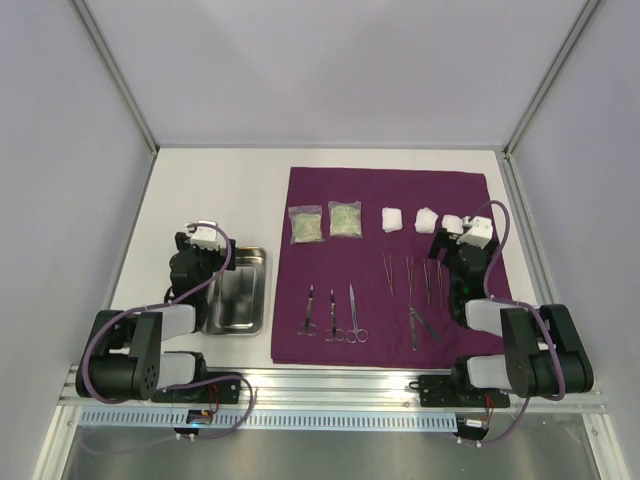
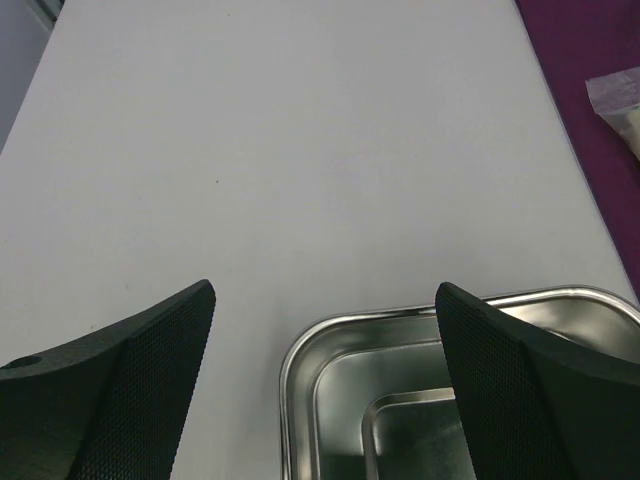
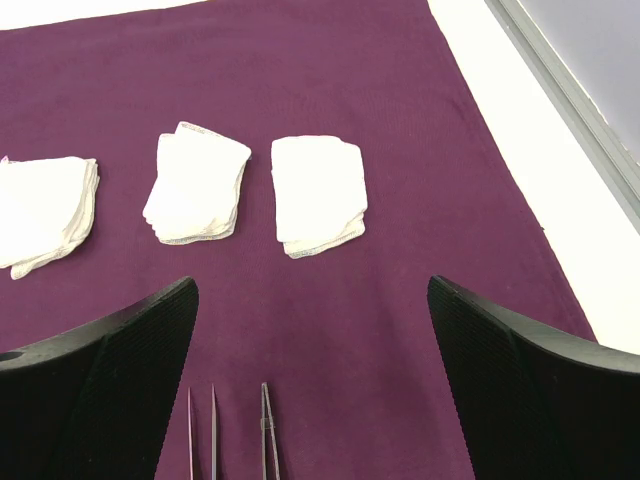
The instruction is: Prepare the surgical pack
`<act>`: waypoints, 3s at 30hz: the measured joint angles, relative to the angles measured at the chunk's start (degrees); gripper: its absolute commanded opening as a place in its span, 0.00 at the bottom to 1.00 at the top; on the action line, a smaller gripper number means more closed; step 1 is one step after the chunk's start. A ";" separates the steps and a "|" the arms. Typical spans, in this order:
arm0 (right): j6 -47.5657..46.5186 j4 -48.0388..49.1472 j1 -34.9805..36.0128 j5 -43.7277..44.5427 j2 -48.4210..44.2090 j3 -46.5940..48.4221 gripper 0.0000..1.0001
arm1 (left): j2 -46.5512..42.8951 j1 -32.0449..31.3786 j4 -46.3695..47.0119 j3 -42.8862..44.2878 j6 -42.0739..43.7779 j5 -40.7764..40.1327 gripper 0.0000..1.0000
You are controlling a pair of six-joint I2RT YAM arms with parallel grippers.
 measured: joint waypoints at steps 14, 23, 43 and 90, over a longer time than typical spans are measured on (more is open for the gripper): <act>2.27 -13.97 0.39 3.61 -2.40 6.91 0.85 | -2.56 0.00 -24.63 15.47 0.04 0.74 0.83; 17.05 -47.54 5.90 8.39 -6.86 32.65 0.54 | -2.16 -9.60 -71.65 57.09 -1.57 6.97 0.62; 30.53 -77.35 23.45 8.94 -18.16 25.00 0.52 | 24.55 -48.22 -101.79 56.81 -16.24 3.52 0.52; 30.86 -79.25 23.47 9.81 -21.20 20.15 0.52 | 33.22 -47.69 -99.60 58.49 -29.20 1.55 0.00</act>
